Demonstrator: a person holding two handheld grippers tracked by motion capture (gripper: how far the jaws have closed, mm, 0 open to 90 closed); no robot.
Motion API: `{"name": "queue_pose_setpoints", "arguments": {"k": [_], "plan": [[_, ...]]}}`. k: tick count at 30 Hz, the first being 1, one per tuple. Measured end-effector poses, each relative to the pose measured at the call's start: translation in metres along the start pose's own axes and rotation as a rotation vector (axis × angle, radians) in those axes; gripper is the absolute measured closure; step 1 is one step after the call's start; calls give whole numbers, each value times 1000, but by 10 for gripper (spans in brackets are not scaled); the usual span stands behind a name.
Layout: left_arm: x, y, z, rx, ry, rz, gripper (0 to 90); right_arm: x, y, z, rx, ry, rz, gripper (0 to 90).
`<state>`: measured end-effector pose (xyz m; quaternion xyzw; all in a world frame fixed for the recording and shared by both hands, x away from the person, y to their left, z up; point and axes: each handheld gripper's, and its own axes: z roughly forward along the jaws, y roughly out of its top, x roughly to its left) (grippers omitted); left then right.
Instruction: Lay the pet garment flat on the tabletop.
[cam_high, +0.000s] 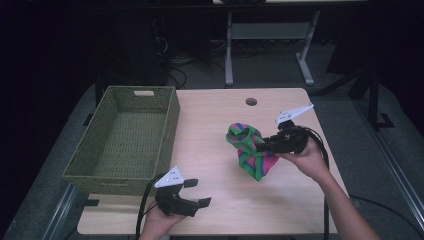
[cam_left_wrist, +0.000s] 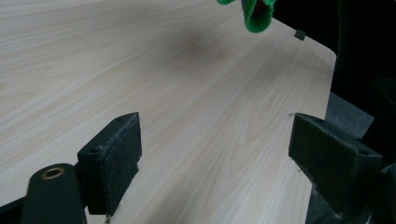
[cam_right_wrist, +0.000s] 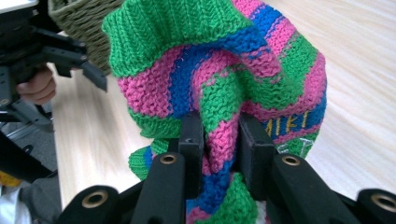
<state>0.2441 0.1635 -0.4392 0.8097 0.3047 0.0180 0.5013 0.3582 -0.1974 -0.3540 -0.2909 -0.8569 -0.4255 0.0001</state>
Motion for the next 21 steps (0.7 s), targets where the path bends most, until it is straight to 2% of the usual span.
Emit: {"name": "queue_pose_setpoints", "arguments": {"k": [10,21], "plan": [[0,0,0,-2,3,0,169,11,-17,-2,-5,27,-16,735],[0,0,-2,-10,-1,-11,169,23,-32,15,22,85,-31,735]]}}
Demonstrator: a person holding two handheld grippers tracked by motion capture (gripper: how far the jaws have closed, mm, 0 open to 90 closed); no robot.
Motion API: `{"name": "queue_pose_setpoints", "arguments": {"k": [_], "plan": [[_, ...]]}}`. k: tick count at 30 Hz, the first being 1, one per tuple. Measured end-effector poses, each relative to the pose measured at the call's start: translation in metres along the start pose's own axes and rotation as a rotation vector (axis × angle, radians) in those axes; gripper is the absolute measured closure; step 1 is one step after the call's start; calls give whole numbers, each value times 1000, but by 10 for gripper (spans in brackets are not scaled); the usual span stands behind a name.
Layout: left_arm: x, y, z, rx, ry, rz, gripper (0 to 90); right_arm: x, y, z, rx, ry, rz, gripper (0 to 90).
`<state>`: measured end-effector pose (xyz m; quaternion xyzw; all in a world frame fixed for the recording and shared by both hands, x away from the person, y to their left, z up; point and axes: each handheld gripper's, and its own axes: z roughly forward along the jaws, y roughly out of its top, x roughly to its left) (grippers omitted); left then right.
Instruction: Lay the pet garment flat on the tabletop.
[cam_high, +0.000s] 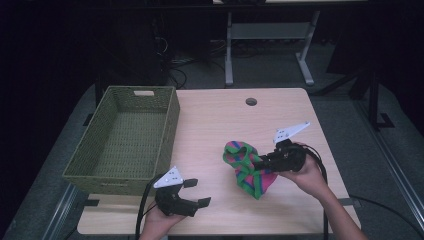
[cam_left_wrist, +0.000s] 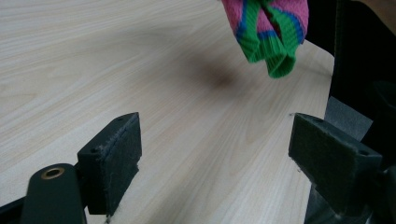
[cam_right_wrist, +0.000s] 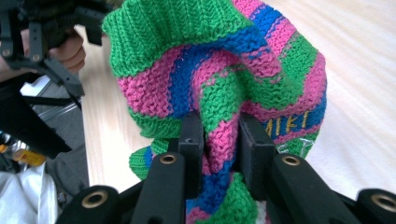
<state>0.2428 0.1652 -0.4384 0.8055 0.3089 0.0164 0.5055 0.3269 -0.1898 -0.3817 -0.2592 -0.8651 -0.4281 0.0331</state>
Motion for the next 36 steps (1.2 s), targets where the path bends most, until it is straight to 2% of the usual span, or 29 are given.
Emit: {"name": "queue_pose_setpoints", "arguments": {"k": [4,7,10,15,20,24,28,36], "plan": [[0,0,1,1,-2,10,169,4,-5,7,20,13,-12,734],[-1,0,0,0,-2,8,169,4,-9,14,37,47,-12,733],[-1,0,0,-1,-2,6,169,4,-12,21,57,52,-15,732],[-1,0,1,4,-2,13,169,2,-19,32,67,83,-1,730],[-2,0,1,5,-2,11,169,-1,-26,48,99,96,-3,725],[-1,0,1,3,-1,11,169,0,-28,55,114,84,-22,714],[-1,0,2,8,-3,11,169,2,-29,61,125,85,-53,690],[-2,0,2,2,-5,9,169,3,-36,72,130,106,-51,594]]}}
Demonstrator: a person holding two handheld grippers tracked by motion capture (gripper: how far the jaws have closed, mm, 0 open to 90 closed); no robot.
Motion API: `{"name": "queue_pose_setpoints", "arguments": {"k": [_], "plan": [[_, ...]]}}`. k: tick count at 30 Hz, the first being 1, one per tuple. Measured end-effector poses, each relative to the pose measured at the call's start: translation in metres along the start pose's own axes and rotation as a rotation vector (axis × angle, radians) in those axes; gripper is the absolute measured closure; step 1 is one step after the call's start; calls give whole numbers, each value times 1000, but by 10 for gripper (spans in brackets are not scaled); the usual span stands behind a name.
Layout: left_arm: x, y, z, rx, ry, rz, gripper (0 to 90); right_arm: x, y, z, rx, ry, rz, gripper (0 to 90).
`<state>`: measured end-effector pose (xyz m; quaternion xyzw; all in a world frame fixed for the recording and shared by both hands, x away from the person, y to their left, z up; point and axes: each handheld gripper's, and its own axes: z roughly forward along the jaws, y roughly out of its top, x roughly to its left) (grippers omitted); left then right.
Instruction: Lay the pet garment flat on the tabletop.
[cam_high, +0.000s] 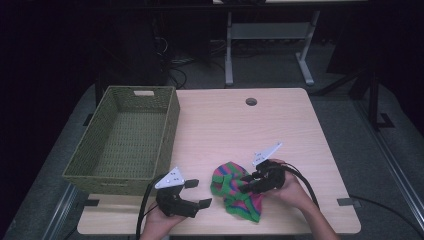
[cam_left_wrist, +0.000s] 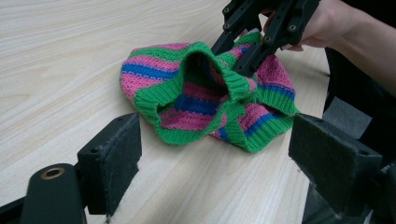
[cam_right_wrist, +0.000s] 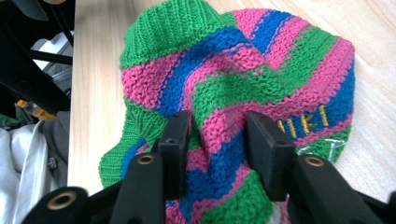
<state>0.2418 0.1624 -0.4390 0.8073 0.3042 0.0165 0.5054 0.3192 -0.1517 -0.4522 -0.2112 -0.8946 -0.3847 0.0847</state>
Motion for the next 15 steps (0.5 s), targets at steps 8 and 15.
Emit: {"name": "queue_pose_setpoints", "arguments": {"k": [8,15], "plan": [[0,1,0,-1,-1,1,169,2,-4,-4,-29,-1,8,502],[0,0,-2,-3,-1,0,169,6,-2,-15,-66,-8,-1,418]]}}
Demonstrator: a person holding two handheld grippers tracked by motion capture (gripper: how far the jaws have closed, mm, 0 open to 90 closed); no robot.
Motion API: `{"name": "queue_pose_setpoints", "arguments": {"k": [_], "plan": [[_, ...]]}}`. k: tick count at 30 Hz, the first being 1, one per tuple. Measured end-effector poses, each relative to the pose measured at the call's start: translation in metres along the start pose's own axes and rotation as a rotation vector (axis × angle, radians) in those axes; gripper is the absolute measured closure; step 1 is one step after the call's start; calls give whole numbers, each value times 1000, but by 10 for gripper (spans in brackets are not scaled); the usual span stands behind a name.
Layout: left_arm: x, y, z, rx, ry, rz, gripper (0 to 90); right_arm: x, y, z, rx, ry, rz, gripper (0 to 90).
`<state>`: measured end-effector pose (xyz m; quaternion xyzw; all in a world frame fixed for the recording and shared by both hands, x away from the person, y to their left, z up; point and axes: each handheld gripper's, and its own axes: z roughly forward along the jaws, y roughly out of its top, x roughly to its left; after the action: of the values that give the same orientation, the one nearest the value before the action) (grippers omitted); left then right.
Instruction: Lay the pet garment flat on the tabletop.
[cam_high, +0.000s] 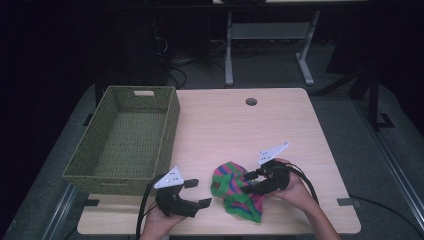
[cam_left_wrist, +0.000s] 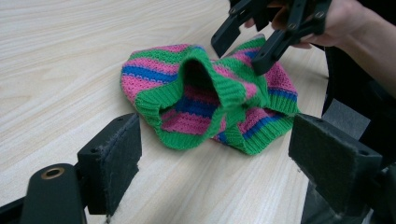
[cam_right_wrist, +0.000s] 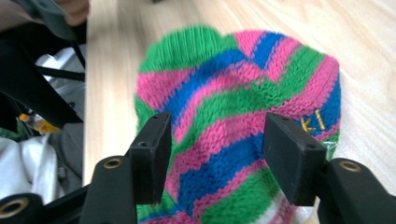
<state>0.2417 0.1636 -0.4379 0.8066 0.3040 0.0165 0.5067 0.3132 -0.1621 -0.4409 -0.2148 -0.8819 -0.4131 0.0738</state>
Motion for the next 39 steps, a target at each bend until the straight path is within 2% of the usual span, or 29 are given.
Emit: {"name": "queue_pose_setpoints", "arguments": {"k": [4,9,13,21,32,34,36,39], "plan": [[0,0,1,0,-1,0,169,5,5,-9,7,-18,-18,390],[-1,0,2,4,-4,4,169,16,12,-17,-15,-2,-50,389],[-1,0,3,6,-6,2,169,24,17,-18,-10,4,-75,389],[1,0,-1,-2,0,6,169,37,28,-10,4,24,-127,417],[1,0,-1,9,-2,9,169,42,37,9,50,21,-147,446],[1,0,-1,4,-1,6,169,43,38,12,59,18,-153,462],[2,0,-1,5,1,5,169,44,39,16,69,-13,-164,481],[2,0,-2,1,-1,5,169,45,38,20,82,-12,-176,488]]}}
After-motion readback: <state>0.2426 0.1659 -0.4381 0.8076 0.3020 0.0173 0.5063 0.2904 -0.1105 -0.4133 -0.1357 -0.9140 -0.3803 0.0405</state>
